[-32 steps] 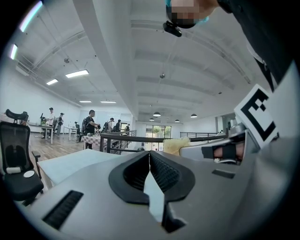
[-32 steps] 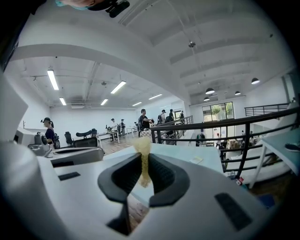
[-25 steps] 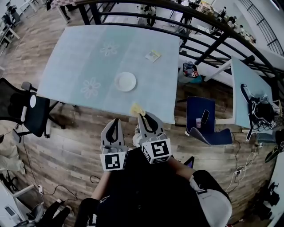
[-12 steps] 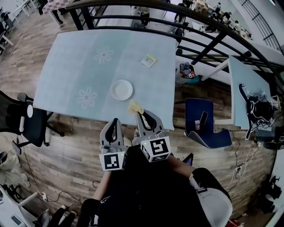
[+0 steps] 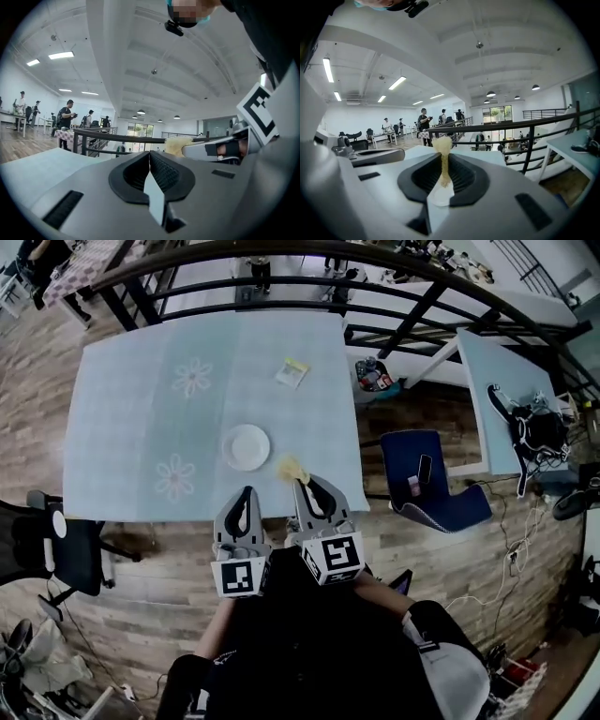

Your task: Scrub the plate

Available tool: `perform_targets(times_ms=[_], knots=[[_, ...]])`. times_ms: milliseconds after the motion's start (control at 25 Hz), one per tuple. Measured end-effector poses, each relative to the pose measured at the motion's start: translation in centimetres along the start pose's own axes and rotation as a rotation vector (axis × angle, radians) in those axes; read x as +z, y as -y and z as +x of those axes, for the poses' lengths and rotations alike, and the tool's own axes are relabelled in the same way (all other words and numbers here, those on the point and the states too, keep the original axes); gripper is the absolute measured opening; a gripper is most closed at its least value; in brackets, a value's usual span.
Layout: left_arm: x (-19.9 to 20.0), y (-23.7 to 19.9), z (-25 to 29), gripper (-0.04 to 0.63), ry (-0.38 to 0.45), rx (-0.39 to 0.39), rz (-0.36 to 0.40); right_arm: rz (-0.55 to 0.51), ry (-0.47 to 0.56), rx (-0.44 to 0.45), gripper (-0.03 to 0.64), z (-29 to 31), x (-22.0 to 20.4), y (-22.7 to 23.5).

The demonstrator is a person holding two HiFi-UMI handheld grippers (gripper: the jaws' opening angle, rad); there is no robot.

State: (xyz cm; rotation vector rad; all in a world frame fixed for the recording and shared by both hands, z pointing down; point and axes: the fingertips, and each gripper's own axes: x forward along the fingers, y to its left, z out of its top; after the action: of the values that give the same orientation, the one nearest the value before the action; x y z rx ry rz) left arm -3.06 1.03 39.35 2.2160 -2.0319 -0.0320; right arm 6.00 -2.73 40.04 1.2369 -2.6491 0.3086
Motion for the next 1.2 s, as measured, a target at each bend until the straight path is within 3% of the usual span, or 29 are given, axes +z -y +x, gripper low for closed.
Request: perform_targets(times_ms=[280,680,1200], knots=[[1.3,-3.0,4.2,0.014,-0.016,-0.156,0.028,0.053,0.008,-0.137,0.048,3.3,1.1,-0.1],[2.0,-8.6,7.8,0.014,-0.033,-0.272,0.044,0.092,-0.015,-0.245,0.048,8.0,1.5,-2.6],[0.5,-11.2,9.7,0.014,-0.063,-0.427,0.049,0.141,-0.051,-0.362,0.048,11.1,1.0,-3.4]])
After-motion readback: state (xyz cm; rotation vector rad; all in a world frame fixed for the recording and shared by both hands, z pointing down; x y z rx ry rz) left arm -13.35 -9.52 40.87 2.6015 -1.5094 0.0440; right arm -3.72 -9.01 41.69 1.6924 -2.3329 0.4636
